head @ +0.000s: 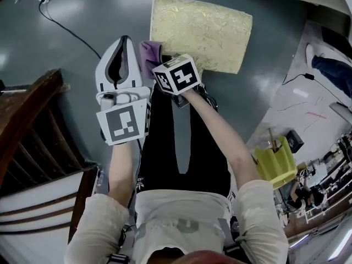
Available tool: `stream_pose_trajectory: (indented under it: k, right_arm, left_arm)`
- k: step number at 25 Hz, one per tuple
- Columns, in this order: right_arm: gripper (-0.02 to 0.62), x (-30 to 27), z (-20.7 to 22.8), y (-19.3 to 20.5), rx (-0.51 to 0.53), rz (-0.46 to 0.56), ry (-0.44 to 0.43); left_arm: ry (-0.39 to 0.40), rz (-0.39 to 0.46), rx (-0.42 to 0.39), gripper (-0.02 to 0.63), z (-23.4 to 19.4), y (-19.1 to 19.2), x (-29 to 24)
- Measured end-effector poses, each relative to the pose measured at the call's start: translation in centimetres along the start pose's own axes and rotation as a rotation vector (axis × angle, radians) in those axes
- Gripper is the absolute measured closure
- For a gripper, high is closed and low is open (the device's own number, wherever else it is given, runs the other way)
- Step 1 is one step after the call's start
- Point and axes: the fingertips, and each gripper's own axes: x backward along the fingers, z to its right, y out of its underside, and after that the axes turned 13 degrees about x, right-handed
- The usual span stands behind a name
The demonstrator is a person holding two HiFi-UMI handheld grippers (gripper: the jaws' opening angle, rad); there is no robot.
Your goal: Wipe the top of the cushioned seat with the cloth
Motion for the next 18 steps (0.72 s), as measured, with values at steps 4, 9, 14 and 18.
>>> stream_pose_trajectory:
  k: [4,9,14,18]
  right_arm:
    - [0.500,-2.3,1.3,0.7,-0.033,-0.030,0.057]
    - [0.500,-3.4,2.0,1.0,-0.035,-0.071,0.098]
    - [0.500,-3.0,2.3,1.5,-0.017,-0.075,0.112]
    - [0.499,-1.5,3.0,2.3,-0.028,-0.065,0.121]
  left_arm:
    - [-0.014,-0.001,0.014,0.599,-2.1,0.2,0.2]
    - [-0.036,-0.010,0.018,0.599,-4.1,0.3,0.8]
    - [-0.038,-0.008,0.023,0.598,-4.4,0.7,1.1]
    - [-0.028,-0.007,0.017,0.598,-3.6,0.6,1.2]
